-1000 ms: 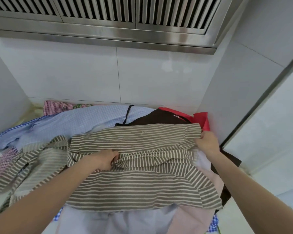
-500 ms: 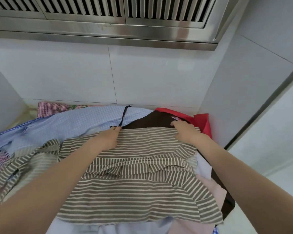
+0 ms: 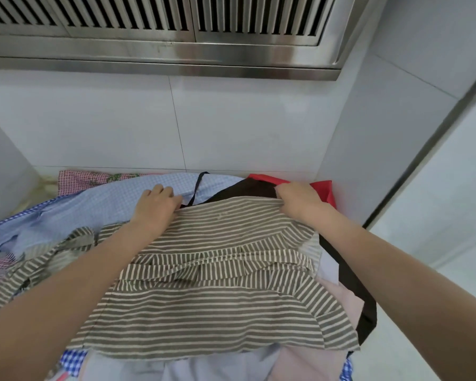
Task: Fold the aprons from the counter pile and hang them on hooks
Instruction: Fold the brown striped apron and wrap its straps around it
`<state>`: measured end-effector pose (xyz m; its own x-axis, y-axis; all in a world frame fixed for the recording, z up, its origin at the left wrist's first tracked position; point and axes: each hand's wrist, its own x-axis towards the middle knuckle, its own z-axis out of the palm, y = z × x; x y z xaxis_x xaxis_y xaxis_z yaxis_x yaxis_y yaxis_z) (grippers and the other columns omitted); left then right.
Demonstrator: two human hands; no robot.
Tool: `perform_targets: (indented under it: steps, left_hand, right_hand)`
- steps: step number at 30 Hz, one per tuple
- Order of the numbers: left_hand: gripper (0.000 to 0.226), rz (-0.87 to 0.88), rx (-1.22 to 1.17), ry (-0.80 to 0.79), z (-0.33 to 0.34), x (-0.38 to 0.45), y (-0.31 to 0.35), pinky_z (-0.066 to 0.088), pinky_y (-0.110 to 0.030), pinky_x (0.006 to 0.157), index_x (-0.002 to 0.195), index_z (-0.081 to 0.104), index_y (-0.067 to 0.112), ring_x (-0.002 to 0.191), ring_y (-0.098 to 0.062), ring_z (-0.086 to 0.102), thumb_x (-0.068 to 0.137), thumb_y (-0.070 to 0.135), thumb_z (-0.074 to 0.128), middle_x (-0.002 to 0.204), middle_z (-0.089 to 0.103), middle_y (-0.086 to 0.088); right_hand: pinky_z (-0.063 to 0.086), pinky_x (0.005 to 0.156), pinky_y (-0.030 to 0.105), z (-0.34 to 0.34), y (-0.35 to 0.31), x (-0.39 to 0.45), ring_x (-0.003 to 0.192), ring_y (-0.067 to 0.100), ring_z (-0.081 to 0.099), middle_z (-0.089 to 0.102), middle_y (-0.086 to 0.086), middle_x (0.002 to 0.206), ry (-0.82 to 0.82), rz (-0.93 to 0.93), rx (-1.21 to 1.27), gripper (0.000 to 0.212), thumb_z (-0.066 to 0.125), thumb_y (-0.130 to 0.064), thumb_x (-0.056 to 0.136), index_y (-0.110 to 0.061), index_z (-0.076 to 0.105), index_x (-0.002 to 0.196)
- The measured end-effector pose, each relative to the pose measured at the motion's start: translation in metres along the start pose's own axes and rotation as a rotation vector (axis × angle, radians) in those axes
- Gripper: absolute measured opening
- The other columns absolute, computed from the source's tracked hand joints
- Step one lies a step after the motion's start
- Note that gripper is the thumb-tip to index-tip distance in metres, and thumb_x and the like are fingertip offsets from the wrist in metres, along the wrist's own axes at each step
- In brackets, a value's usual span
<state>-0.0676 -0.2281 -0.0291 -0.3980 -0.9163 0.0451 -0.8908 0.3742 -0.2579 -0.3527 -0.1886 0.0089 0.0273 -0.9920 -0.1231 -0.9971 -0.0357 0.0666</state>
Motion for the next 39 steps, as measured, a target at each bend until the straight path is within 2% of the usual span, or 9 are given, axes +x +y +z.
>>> perform_targets:
  steps: [4,9,14,16,20,24,29,34,39]
  left_hand:
    - [0.033,0.101,-0.1,0.303,-0.021,-0.027,-0.017,0.05,-0.04,0.065,0.067,0.056,0.003,0.055,-0.03,0.057,0.052,-0.006,0.083,0.062,0.056,-0.012]
    - [0.018,0.299,-0.184,0.461,-0.021,-0.107,-0.015,0.036,-0.032,0.059,0.075,0.048,0.008,0.051,-0.027,0.051,0.071,0.001,0.064,0.065,0.052,-0.009]
    - [0.024,0.577,-0.107,0.221,0.042,-0.162,-0.012,0.038,-0.027,0.069,0.087,0.041,0.02,0.074,-0.02,0.056,0.064,0.025,0.039,0.083,0.054,-0.001]
    - [0.027,0.61,-0.097,0.149,0.053,-0.167,-0.008,0.046,-0.026,0.063,0.086,0.039,0.022,0.065,-0.017,0.06,0.06,0.028,0.037,0.077,0.055,0.002]
    - [0.02,0.649,-0.234,0.137,0.039,-0.167,-0.008,0.034,-0.021,0.062,0.076,0.029,0.027,0.062,-0.012,0.051,0.061,0.031,0.041,0.069,0.05,0.006]
    - [0.021,0.701,-0.377,-0.028,0.047,-0.181,-0.009,0.028,-0.017,0.054,0.071,0.026,0.027,0.059,-0.006,0.04,0.06,0.024,0.043,0.066,0.045,0.008]
    - [0.017,0.585,-0.613,-0.395,0.038,-0.163,0.01,0.034,-0.011,0.06,0.08,0.061,0.013,0.062,0.002,0.046,0.076,0.027,0.054,0.073,0.051,0.013]
    - [0.028,0.345,-0.594,-0.15,0.01,-0.101,0.036,0.041,-0.028,0.082,0.116,0.059,0.014,0.097,-0.019,0.056,0.096,0.027,0.044,0.112,0.053,0.0]
    - [0.023,0.283,-0.566,-0.456,0.024,-0.068,0.069,0.043,-0.036,0.087,0.089,0.056,0.022,0.096,-0.021,0.055,0.099,0.031,0.038,0.101,0.06,-0.002]
  right_hand:
    - [0.039,0.072,0.033,-0.008,-0.004,-0.028,0.105,0.032,0.058,0.062,0.014,0.113,0.205,-0.004,-0.053,0.025,0.045,0.0,0.089,-0.007,0.053,0.112]
    - [0.038,0.06,0.033,-0.014,-0.008,-0.071,0.086,0.026,0.057,0.056,0.006,0.082,-0.064,-0.076,0.0,0.022,0.05,0.002,0.079,-0.017,0.044,0.069]
    - [0.038,0.067,0.029,0.028,-0.025,-0.11,0.079,0.019,0.049,0.041,-0.005,0.067,-0.393,-0.204,-0.101,0.031,0.056,-0.004,0.079,-0.024,0.037,0.064]
    - [0.041,0.08,0.031,0.046,-0.034,-0.12,0.094,0.021,0.054,0.053,-0.002,0.083,-0.362,-0.208,-0.184,0.015,0.051,-0.005,0.087,-0.02,0.052,0.085]
    - [0.042,0.09,0.031,0.055,-0.035,-0.137,0.117,0.028,0.054,0.057,0.011,0.126,-0.296,-0.131,-0.253,0.033,0.043,-0.005,0.094,-0.01,0.053,0.125]
    - [0.045,0.093,0.033,0.063,-0.042,-0.157,0.115,0.028,0.054,0.056,0.008,0.118,-0.428,-0.1,-0.178,0.02,0.045,-0.008,0.093,-0.018,0.051,0.109]
    - [0.039,0.062,0.025,0.074,-0.034,-0.154,0.08,0.018,0.053,0.062,0.005,0.092,-0.658,-0.037,0.196,0.027,0.071,-0.032,0.078,-0.011,0.054,0.081]
    - [0.044,0.084,0.03,0.042,-0.005,-0.131,0.098,0.023,0.057,0.06,0.007,0.103,-0.033,0.239,0.42,0.023,0.053,-0.023,0.093,-0.004,0.063,0.1]
    - [0.044,0.086,0.038,0.064,-0.002,-0.112,0.108,0.034,0.055,0.056,0.016,0.105,-0.088,0.533,0.487,0.023,0.052,-0.027,0.092,-0.004,0.055,0.096]
